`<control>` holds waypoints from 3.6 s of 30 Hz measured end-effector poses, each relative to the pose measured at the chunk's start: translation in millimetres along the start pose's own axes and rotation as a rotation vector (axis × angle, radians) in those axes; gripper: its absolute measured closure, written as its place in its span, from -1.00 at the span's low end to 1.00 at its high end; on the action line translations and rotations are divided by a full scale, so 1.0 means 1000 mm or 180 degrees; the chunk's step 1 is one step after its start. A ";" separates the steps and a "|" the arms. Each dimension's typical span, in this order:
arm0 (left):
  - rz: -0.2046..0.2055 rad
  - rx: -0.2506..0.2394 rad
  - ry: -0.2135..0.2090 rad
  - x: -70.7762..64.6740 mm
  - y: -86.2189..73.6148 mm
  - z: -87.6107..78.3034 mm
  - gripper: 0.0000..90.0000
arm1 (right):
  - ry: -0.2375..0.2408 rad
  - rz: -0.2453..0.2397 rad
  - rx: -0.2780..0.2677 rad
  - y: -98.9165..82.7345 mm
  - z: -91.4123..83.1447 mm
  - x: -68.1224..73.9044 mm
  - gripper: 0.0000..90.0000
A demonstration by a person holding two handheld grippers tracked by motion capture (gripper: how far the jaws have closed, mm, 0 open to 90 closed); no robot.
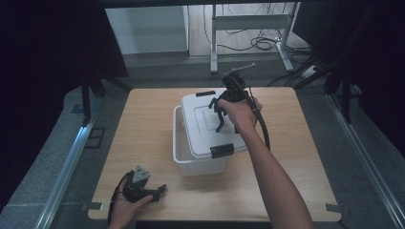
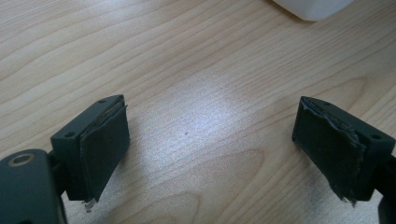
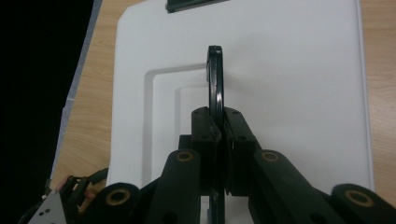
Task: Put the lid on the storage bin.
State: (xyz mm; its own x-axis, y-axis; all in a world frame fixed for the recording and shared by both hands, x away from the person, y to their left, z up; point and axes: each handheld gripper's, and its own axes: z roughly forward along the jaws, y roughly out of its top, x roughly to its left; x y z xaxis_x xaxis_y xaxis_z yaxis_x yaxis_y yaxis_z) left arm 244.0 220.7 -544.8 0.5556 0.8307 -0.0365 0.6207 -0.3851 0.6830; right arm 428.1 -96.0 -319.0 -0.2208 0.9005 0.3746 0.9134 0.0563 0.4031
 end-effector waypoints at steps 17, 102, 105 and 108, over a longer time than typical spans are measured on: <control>0.0008 0.0001 -0.0006 0.000 0.000 0.000 -0.76 | -0.0093 0.0093 0.0093 0.002 0.030 0.021 0.90; 0.0034 0.0012 -0.0023 0.000 0.001 0.001 -0.76 | -0.0078 0.0426 -0.0137 -0.032 0.034 0.025 0.90; 0.0036 0.0012 -0.0023 0.000 0.001 0.001 -0.76 | -0.0115 0.0391 -0.0129 -0.032 0.034 0.027 0.90; 0.0038 0.0012 -0.0020 0.000 0.001 0.001 -0.76 | -0.0152 0.0368 -0.0108 -0.030 0.033 0.030 0.90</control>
State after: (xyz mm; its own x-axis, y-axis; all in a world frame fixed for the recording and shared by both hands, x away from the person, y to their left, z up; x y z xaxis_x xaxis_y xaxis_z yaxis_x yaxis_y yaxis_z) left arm 245.2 220.0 -544.6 0.5665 0.8234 -0.0330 0.6161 -0.3966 0.6806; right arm 405.1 -56.6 -347.7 -0.0974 0.9197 0.3803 0.9196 -0.0630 0.3878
